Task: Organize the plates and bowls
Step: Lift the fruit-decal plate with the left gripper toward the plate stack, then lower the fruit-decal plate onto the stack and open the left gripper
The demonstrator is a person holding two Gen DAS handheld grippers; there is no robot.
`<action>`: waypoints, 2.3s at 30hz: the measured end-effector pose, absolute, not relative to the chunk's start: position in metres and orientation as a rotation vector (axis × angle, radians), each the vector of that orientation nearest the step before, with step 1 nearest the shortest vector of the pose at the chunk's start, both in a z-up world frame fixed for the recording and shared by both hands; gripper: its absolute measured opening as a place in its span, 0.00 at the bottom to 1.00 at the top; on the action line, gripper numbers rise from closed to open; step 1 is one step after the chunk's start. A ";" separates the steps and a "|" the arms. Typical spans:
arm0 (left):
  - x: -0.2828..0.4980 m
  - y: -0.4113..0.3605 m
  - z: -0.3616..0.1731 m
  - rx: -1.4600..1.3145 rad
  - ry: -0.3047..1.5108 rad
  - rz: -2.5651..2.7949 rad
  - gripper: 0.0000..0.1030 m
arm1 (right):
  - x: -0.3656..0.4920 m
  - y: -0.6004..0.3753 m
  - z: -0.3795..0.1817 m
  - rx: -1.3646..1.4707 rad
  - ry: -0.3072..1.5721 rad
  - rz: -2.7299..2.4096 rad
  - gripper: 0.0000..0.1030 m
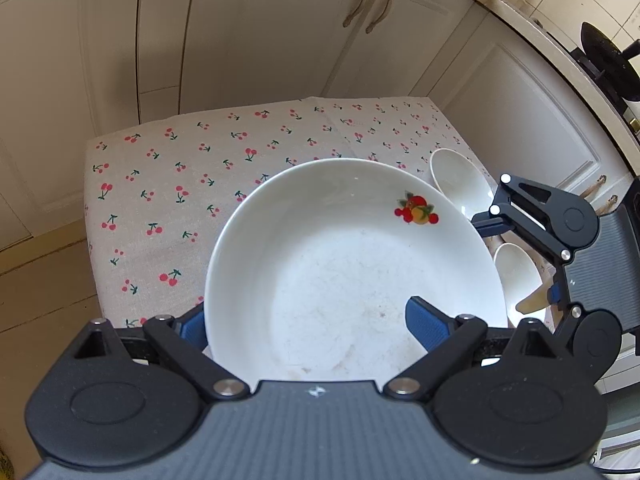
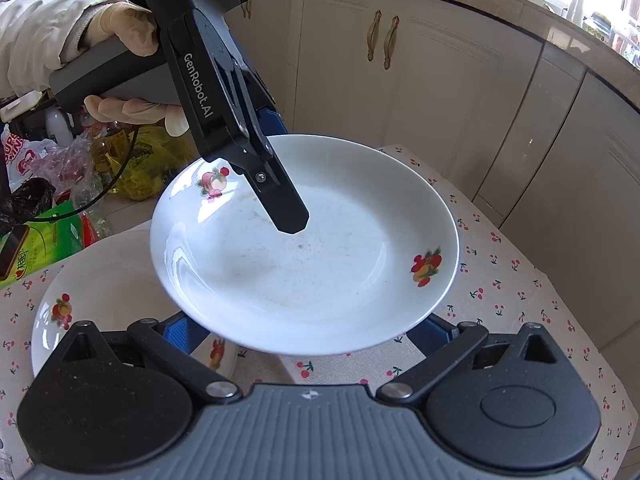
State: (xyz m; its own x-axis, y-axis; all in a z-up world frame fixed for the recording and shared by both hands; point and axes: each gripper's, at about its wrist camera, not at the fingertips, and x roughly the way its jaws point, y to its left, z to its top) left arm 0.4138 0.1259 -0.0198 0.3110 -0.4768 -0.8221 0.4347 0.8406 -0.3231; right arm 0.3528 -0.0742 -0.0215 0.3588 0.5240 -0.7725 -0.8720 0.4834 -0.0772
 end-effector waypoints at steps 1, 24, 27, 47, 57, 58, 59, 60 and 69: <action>0.408 0.125 -0.018 -0.043 1.100 -0.601 0.93 | 0.348 -0.075 -0.019 -0.534 0.755 0.957 1.00; 0.280 0.116 -0.020 -0.008 1.075 -0.603 0.93 | 0.224 -0.085 -0.019 -0.455 0.761 0.957 1.00; 0.270 0.113 -0.023 0.001 1.074 -0.611 0.93 | 0.216 -0.085 -0.023 -0.453 0.763 0.949 1.00; 0.261 0.109 -0.054 0.009 1.109 -0.622 0.93 | 0.200 -0.082 -0.043 -0.465 0.822 0.915 1.00; 0.270 0.111 -0.063 0.017 1.155 -0.627 0.93 | 0.202 -0.080 -0.046 -0.475 0.842 0.901 1.00; 0.270 0.111 -0.064 0.019 1.161 -0.627 0.93 | 0.203 -0.080 -0.046 -0.473 0.843 0.903 1.00; 0.271 0.110 -0.064 0.024 1.168 -0.628 0.93 | 0.203 -0.080 -0.046 -0.473 0.844 0.904 1.00; 0.272 0.110 -0.065 0.028 1.175 -0.627 0.93 | 0.203 -0.080 -0.046 -0.476 0.843 0.905 1.00; 0.272 0.120 -0.063 0.002 1.207 -0.617 0.93 | 0.203 -0.074 -0.050 -0.492 0.846 0.916 1.00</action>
